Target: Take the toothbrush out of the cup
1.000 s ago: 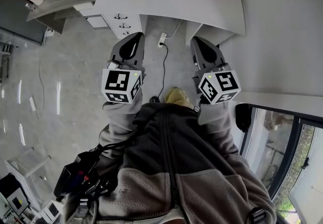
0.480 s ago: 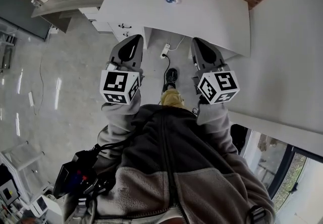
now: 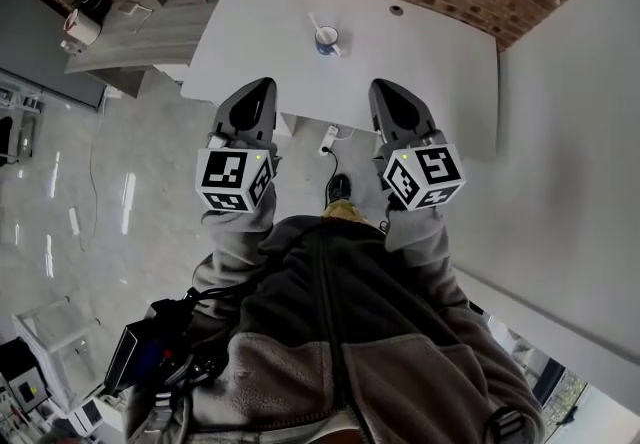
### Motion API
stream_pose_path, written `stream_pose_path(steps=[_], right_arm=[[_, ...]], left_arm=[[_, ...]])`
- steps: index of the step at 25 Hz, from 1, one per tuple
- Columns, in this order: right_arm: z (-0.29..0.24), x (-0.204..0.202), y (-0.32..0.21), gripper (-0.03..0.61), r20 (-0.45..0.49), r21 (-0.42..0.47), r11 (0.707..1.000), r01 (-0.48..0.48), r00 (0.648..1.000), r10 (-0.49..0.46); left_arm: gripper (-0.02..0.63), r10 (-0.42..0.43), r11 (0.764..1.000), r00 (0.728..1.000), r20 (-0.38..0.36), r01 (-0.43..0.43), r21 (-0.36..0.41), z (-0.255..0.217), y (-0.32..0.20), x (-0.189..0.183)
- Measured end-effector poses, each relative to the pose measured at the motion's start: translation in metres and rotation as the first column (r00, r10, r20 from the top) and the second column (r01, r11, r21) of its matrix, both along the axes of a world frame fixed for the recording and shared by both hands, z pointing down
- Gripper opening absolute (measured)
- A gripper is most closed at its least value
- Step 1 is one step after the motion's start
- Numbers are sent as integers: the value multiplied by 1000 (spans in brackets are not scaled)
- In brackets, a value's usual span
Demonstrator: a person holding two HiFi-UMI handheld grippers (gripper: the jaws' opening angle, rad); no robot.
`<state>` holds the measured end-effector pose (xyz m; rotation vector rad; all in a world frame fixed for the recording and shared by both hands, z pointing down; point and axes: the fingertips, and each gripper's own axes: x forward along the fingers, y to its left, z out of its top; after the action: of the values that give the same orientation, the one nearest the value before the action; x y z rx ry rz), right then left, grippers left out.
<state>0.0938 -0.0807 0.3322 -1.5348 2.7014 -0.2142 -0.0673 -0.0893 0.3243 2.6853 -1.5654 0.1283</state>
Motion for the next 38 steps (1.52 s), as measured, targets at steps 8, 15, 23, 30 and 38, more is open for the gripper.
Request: stream_pose_path(steps=[8,15,23,30,38], right_arm=[[16,27,-79,-6,-30,-16,999,47,998,-47],[56,39,-132,-5,-45,-116,987,112,992,-118],[116,14,-181,-5,-111,-227,956,185,970,-215],[171,-19,-212,-5,-205,-315,932,178,946,-250],[234,-41,-265,-5,-318,-401,906,137,907,-278]], left_arm=[[3,-40,996,999,-20,38,-82,20,-85,32],[3,-69,987,998,1,69,-145,49,-134,54],[3,-111,967,994,17,112,-229,103,-166,39],[3,-90,943,996,15,90,-320,147,-191,17],[3,-59,896,998,-1,53,-441,204,-227,8]])
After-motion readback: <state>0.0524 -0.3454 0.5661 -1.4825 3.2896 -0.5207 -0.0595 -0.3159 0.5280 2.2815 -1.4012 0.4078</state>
